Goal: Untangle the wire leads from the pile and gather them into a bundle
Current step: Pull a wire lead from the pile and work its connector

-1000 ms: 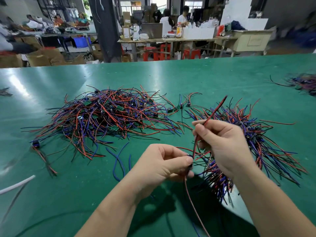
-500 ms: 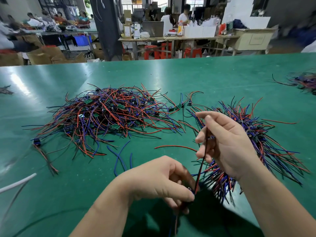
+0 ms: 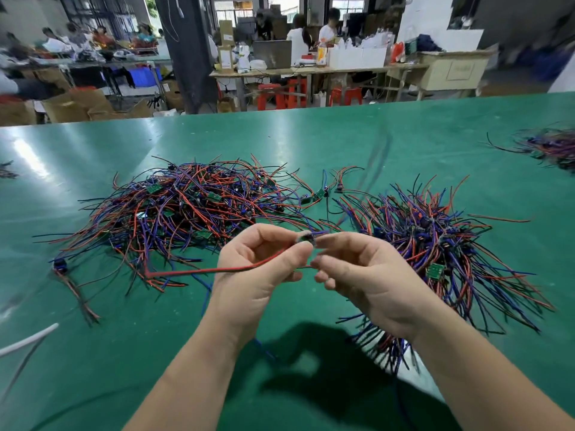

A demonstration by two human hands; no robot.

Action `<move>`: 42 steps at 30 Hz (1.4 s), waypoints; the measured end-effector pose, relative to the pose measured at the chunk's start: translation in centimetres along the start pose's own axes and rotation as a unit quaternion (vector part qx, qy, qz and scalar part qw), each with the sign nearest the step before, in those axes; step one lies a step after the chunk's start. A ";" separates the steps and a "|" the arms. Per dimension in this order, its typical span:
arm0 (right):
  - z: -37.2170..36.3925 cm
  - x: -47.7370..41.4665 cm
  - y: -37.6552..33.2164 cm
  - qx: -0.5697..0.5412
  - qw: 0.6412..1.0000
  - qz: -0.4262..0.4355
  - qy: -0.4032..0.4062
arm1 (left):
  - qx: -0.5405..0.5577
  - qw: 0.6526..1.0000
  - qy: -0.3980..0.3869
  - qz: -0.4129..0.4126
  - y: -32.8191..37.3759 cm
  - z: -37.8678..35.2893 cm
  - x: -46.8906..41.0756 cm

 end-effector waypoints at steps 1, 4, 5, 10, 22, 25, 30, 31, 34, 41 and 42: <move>0.0 -0.2 0.1 -0.032 0.999 0.003 0.008 | -0.019 0.999 -0.011 -0.029 0.1 -0.4 0.2; 0.8 -0.5 0.0 -0.104 0.993 0.008 0.055 | -0.044 0.995 -0.053 -0.066 -0.4 -1.7 0.9; 1.1 -0.5 -0.1 -0.117 0.991 0.012 0.070 | -0.058 0.994 -0.068 -0.059 -0.7 -1.9 1.0; 2.4 -0.1 -1.1 -0.108 0.989 0.019 0.104 | 0.001 0.981 -0.191 0.027 -1.6 -2.6 1.2; 3.1 0.6 -2.6 0.156 0.960 0.145 0.181 | -0.127 0.977 -0.115 0.125 -3.4 -3.1 2.2; 4.8 1.0 -3.9 0.080 0.956 0.170 0.226 | -0.181 0.957 -0.170 0.149 -4.7 -4.3 3.4; 6.7 1.1 -4.3 -0.056 0.955 0.162 0.244 | -0.201 0.930 -0.224 0.212 -5.7 -4.3 4.4; 7.0 1.0 -4.3 -0.064 0.952 0.167 0.249 | -0.211 0.931 -0.211 0.212 -5.7 -3.8 4.1; 8.0 1.3 -4.6 -0.063 0.926 0.202 0.312 | -0.217 0.941 -0.147 0.215 -5.2 -2.4 3.2; 2.3 0.3 -2.4 0.325 0.929 0.137 0.109 | -0.033 0.977 0.018 0.209 -4.2 -0.9 1.6; 1.3 0.2 -1.5 0.380 0.914 0.121 0.077 | -0.034 0.978 0.013 0.206 -4.0 -0.9 1.6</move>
Point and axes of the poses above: each hand's wrist, its own x-axis away from the middle knuckle, its own z-axis out of the back of the hand, y = z × x, the point moved 6 cm from there along -x, towards the middle knuckle, and after that the axes turned 12 degrees about -z, right-handed, at the moved point
